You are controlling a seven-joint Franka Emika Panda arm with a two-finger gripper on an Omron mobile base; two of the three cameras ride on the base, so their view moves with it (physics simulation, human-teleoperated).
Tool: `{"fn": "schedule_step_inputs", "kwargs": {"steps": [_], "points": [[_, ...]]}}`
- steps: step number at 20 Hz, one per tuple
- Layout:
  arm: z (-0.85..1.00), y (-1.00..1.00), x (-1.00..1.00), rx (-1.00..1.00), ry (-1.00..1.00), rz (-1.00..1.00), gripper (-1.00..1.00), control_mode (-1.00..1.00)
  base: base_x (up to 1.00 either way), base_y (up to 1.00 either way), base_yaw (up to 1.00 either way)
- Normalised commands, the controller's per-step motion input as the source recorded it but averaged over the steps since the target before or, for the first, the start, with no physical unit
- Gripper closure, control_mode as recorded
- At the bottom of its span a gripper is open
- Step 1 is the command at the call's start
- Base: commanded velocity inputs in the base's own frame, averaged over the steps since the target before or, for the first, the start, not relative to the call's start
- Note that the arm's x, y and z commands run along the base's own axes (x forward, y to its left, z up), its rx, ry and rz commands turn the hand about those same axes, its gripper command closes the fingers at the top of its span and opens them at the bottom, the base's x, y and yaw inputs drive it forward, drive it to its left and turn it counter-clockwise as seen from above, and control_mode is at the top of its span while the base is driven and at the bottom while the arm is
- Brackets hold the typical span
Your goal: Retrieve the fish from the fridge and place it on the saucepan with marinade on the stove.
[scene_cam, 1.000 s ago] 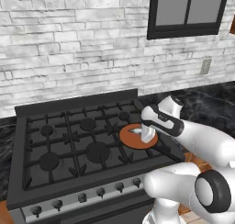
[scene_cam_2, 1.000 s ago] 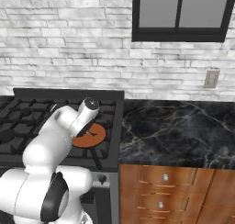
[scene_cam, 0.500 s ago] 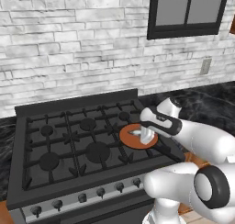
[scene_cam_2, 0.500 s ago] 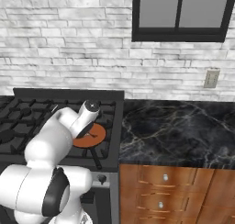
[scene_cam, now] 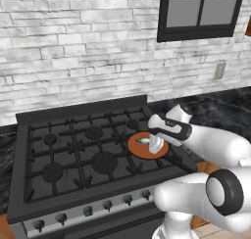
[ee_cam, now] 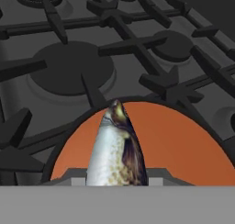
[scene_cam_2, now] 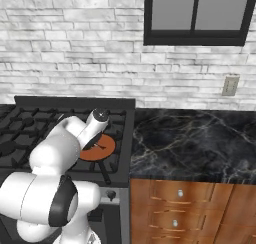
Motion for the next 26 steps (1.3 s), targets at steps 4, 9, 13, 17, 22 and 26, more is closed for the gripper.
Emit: {"fn": "schedule_step_inputs", "kwargs": {"steps": [4, 9, 13, 17, 22, 26], "points": [[-0.04, 0.0, 0.01, 0.0, 0.0, 0.0, -1.0, -1.0, 0.0, 0.0, 0.0], [0.0, 0.0, 0.0, 0.0, 0.0, 0.0, -1.0, -1.0, 0.0, 0.0, 0.0], [0.02, 0.0, 0.0, 0.0, 0.0, 0.0, -1.0, -1.0, 0.0, 0.0, 0.0], [0.39, -0.04, -0.13, 0.0, -0.07, -0.01, -1.0, -1.0, 0.0, 0.0, 0.0], [0.47, -0.55, -0.83, 0.02, -0.2, -0.05, -1.0, -1.0, 0.0, 0.0, 0.0], [0.23, -0.93, -1.0, 0.09, -0.24, -0.13, -1.0, -1.0, 0.0, 0.0, 0.0]]}}
